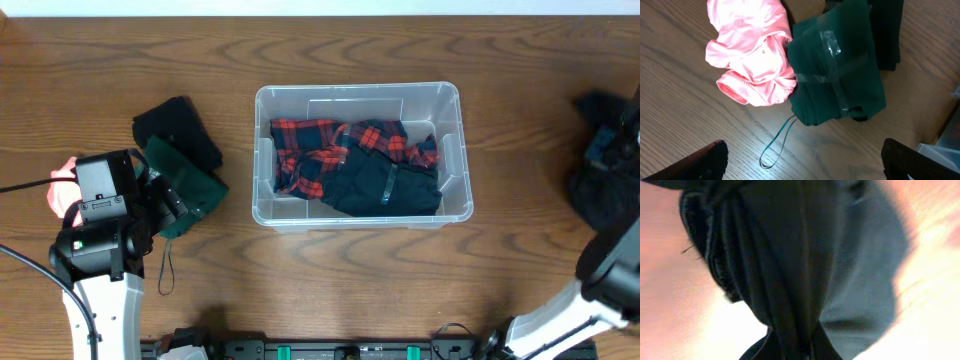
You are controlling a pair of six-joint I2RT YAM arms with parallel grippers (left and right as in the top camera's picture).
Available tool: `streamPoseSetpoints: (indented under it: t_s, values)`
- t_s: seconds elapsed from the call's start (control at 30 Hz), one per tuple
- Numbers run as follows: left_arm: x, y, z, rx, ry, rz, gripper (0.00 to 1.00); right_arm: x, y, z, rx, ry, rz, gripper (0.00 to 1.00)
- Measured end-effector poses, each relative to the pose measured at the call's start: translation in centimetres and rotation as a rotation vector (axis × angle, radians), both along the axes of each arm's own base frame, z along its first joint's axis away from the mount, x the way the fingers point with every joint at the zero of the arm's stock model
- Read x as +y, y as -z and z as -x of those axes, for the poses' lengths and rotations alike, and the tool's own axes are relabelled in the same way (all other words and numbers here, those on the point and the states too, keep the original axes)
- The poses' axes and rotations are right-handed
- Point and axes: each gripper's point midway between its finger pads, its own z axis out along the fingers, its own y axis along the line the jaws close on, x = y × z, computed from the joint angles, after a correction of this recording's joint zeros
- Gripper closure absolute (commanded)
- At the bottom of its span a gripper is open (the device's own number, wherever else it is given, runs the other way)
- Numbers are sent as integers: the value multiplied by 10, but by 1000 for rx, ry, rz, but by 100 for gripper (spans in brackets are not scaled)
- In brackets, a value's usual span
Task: Pack container
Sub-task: 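Grasp the black garment on the right with the right gripper, then place the black garment into the bin and push the bin left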
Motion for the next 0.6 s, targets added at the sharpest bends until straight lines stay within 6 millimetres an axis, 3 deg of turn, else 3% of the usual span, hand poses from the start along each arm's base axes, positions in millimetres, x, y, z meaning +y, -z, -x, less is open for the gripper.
streamPoseSetpoints:
  t_s: [0.1, 0.2, 0.3, 0.43, 0.6]
  values:
    - [0, 0, 0, 0, 0, 0, 2, 42, -62, -22, -166, -138, 32, 99]
    - [0, 0, 0, 0, 0, 0, 2, 112, -125, -37, -332, -357, 61, 99]
    - [0, 0, 0, 0, 0, 0, 2, 180, -162, -36, -433, -549, 58, 99]
    - [0, 0, 0, 0, 0, 0, 2, 271, -175, -27, -473, -805, 9, 99]
    - [0, 0, 0, 0, 0, 0, 2, 355, -151, -14, -413, -1044, -44, 99]
